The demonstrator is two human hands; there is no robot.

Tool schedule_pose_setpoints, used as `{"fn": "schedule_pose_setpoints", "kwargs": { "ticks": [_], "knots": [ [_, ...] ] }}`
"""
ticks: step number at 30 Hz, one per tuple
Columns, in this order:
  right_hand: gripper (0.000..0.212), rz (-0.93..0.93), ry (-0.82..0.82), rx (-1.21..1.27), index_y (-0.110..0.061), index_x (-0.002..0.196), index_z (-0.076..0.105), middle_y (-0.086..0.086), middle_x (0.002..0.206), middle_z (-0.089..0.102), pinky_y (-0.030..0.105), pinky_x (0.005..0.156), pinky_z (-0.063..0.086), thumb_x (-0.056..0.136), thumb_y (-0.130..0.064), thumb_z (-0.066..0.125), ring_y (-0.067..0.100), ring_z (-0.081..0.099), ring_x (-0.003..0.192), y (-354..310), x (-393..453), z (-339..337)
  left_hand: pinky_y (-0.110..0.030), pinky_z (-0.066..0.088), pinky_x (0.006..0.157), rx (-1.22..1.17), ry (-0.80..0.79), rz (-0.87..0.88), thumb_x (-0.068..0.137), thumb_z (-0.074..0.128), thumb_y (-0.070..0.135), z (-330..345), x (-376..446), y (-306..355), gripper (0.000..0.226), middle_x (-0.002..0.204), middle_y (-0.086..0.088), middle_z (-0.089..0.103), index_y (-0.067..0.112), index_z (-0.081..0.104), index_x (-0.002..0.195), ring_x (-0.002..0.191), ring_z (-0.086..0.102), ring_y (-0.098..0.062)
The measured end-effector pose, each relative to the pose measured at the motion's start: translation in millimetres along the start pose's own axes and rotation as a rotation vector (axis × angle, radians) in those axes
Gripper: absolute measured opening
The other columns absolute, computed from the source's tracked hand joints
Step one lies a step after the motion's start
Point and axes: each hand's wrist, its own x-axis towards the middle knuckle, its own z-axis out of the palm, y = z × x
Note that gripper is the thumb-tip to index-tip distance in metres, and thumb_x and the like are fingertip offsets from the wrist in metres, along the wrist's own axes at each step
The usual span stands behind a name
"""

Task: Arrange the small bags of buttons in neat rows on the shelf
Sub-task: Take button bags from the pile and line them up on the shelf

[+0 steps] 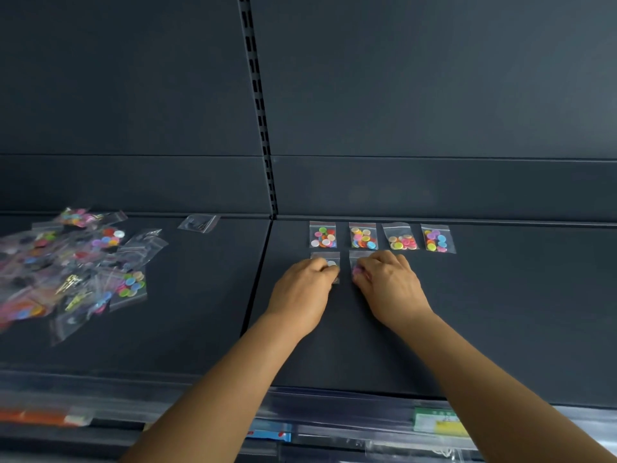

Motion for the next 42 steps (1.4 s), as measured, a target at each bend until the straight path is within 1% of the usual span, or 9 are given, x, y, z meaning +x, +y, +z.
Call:
{"fn": "schedule_pose_setpoints", "kwargs": {
  "ticks": [2,4,7,10,17,21,27,35,42],
  "knots": [
    [0.034,-0.013,0.0,-0.001,-0.018,0.124,0.056,0.0,0.129,0.051,0.029,0.093,0.036,0.099,-0.034,0.041,0.022,0.043,0.113,-1.2,-3.1,-2.9,-0.035,0.048,0.084,0.02,-0.006,0.003,0.096,0.048,0.013,-3.3,-1.6,1.7,0.031,0.118,0.002,0.053,0.016,0.053,0.126,0.11,0.049,-0.022],
    [0.035,-0.035,0.0,-0.024,-0.019,0.127,0.053,-0.001,0.132,0.049,0.03,0.095,0.036,0.098,-0.035,0.042,0.022,0.043,0.115,-2.7,-7.2,-6.1,-0.033,0.044,0.094,0.032,-0.002,0.001,0.097,0.047,0.018,-9.6,-5.8,3.9,0.035,0.126,0.002,0.05,0.017,0.049,0.132,0.118,0.047,-0.022],
    [0.041,-0.093,-0.017,-0.062,-0.02,0.133,0.047,-0.002,0.136,0.046,0.03,0.098,0.035,0.096,-0.037,0.044,0.022,0.041,0.121,-8.3,-14.7,-10.7,-0.029,0.029,0.107,0.053,0.033,-0.026,0.099,0.046,0.025,-22.1,-18.4,7.1,0.047,0.143,0.001,0.041,0.018,0.035,0.144,0.132,0.036,-0.02],
    [0.051,-0.173,-0.042,-0.056,-0.022,0.141,0.037,-0.003,0.143,0.04,0.031,0.106,0.029,0.095,-0.042,0.044,0.02,0.033,0.132,-19.4,-23.2,-13.8,-0.027,0.021,0.112,0.068,0.069,-0.075,0.099,0.045,0.031,-32.0,-37.3,6.0,0.054,0.149,0.001,0.035,0.018,0.027,0.148,0.138,0.028,-0.017],
    [0.062,-0.33,-0.077,0.023,-0.019,0.146,0.03,-0.001,0.148,0.036,0.037,0.113,0.024,0.093,-0.046,0.047,0.02,0.028,0.138,-69.9,-34.2,-11.6,-0.024,0.017,0.113,0.039,0.132,-0.239,0.099,0.043,0.036,-52.1,-93.0,-24.5,0.055,0.152,0.004,0.03,0.023,0.026,0.149,0.14,0.024,-0.014],
    [0.062,-0.422,-0.117,0.013,-0.022,0.147,0.023,-0.004,0.15,0.03,0.034,0.115,0.018,0.094,-0.048,0.042,0.017,0.023,0.139,-112.2,-34.6,-1.0,-0.022,0.018,0.112,0.05,0.165,-0.329,0.099,0.042,0.038,-64.2,-125.8,-58.7,0.054,0.151,0.006,0.031,0.025,0.026,0.149,0.139,0.025,-0.012],
    [0.062,-0.509,-0.138,0.028,-0.022,0.148,0.023,-0.004,0.151,0.029,0.031,0.115,0.015,0.095,-0.049,0.041,0.015,0.022,0.14,-193.4,-33.1,24.8,-0.026,0.021,0.112,0.047,0.195,-0.424,0.098,0.045,0.036,-83.7,-172.8,-127.8,0.054,0.149,0.005,0.034,0.023,0.029,0.148,0.138,0.027,-0.014],
    [0.056,-0.466,-0.105,0.073,-0.024,0.144,0.033,-0.006,0.147,0.036,0.03,0.113,0.018,0.094,-0.045,0.046,0.016,0.029,0.137,-309.1,-33.0,65.7,-0.027,0.024,0.112,0.019,0.199,-0.377,0.097,0.047,0.035,-109.3,-220.8,-231.2,0.054,0.148,0.005,0.036,0.022,0.03,0.147,0.136,0.03,-0.015],
    [0.051,-0.349,-0.089,0.093,-0.022,0.142,0.037,-0.004,0.145,0.04,0.033,0.112,0.023,0.095,-0.037,0.048,0.019,0.031,0.136,-370.3,-28.1,90.3,-0.029,0.027,0.112,-0.026,0.162,-0.335,0.098,0.046,0.035,-119.5,-239.5,-306.3,0.055,0.148,0.004,0.037,0.023,0.027,0.148,0.136,0.03,-0.015]
  ]
}}
